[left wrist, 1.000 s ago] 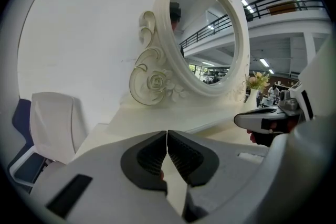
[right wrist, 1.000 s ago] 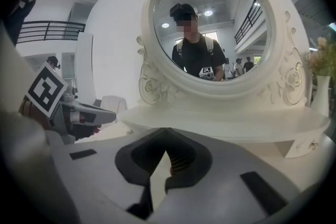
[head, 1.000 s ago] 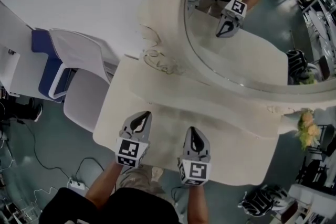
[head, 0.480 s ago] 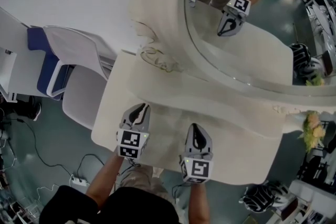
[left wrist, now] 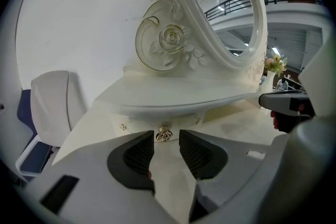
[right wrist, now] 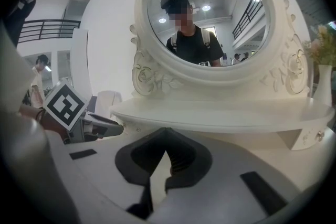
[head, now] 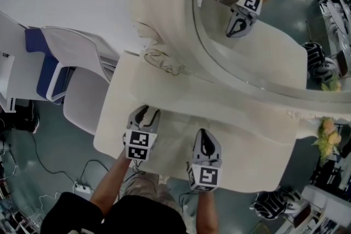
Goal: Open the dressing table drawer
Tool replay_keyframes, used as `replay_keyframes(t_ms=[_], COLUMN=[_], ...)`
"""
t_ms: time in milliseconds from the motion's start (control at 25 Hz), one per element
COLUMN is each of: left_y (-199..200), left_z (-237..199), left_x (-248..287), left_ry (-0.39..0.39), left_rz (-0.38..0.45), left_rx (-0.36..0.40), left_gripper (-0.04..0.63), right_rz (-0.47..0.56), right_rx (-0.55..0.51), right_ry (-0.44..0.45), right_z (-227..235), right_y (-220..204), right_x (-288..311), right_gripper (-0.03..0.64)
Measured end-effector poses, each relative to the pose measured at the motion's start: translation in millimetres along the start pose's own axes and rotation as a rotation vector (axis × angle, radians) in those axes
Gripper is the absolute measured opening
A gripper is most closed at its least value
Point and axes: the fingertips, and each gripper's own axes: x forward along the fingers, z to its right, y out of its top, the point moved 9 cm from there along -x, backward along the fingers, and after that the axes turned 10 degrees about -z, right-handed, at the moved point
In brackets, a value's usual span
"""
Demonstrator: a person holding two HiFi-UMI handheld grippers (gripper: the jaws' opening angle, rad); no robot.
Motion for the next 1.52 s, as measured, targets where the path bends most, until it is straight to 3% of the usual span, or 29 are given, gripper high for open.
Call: replay_keyframes(t_ms=[280,520,1520], left_y=[0,0,-17], left_z=[-1,-3,4], left_x=[8,10,-6], left_ry=[0.001,0.013,0.024], left_rz=[0.001,-0.002,-0.007], left_rx=[0.01,0.019,0.007], left_gripper=[0.146,0.1,0.095], right_rz=[-0.007,-0.011,-0.005], right_rx=[0.003,0.008,-0.006], right_ry=[-0.005,-0.011,-0.008], right_z=[0,0,-9], right_y=[-3,-4,-8], right_x=[5,6,-12], right_gripper=[-0.002,-0.002,-0.002])
